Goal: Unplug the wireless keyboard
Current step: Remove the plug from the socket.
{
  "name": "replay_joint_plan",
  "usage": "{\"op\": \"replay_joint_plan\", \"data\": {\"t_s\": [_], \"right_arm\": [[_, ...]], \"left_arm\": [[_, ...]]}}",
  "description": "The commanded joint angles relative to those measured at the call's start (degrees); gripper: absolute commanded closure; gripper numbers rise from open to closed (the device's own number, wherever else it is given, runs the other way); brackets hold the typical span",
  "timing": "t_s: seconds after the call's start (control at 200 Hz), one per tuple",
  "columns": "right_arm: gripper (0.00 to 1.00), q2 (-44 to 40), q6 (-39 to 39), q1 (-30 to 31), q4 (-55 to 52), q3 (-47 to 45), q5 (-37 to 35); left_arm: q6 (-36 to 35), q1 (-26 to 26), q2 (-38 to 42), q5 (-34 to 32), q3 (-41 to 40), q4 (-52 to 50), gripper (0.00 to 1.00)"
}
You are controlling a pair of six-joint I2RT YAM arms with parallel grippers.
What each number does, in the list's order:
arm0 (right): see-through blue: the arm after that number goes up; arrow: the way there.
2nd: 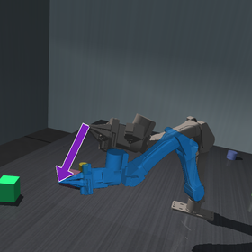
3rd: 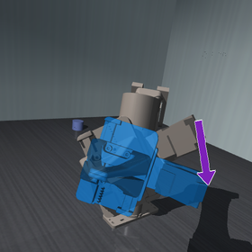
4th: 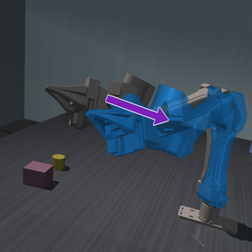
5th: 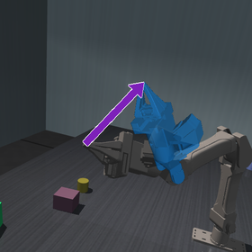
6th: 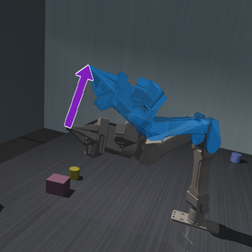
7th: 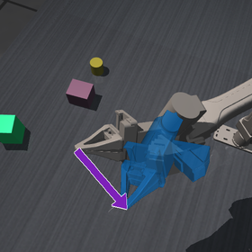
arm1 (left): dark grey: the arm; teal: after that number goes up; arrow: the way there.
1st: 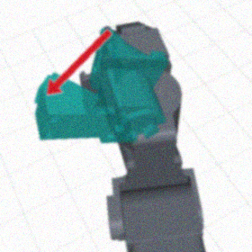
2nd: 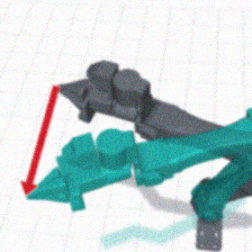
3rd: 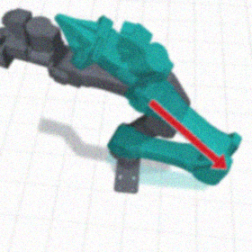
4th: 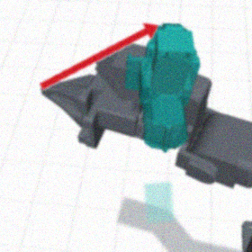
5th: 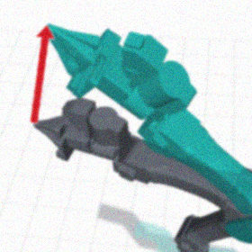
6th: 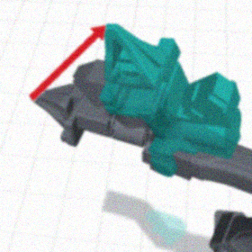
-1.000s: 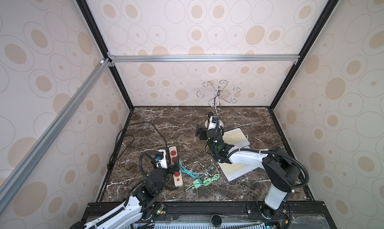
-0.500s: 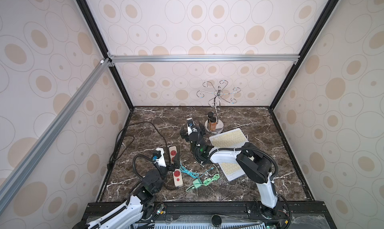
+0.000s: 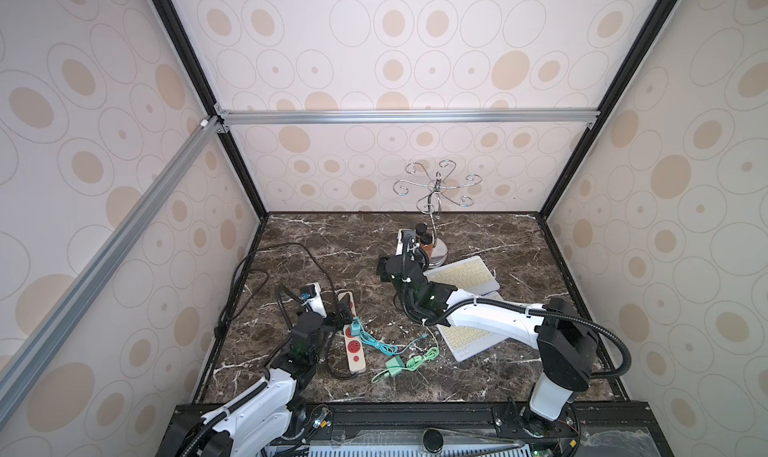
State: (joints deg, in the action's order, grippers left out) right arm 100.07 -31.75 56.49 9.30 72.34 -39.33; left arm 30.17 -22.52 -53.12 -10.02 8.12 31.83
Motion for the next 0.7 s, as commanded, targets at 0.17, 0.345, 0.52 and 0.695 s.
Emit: {"op": "replay_joint_plan", "data": {"t_s": [0.17, 0.345, 0.52, 0.695], "right_arm": [[0.29, 0.03, -16.49, 4.63, -22.96, 1.14, 14.05], [0.29, 1.14, -17.53, 7.32, -24.4, 1.06, 18.0], [0.3, 0.37, -17.66, 9.71, -24.11, -0.17, 19.28], [0.3, 0.12, -17.3, 11.17, -23.42, -0.86, 20.79]], "left_arm": [[8.06, 3.77, -5.57, 5.06, 4.88, -0.77, 0.12], [9.44, 4.2, -7.62, 7.68, 6.41, -2.5, 0.31], [9.19, 4.24, -6.92, 8.78, 5.21, -0.63, 0.33], [8.54, 4.29, -7.34, 9.5, 5.53, -0.59, 0.36]]}}
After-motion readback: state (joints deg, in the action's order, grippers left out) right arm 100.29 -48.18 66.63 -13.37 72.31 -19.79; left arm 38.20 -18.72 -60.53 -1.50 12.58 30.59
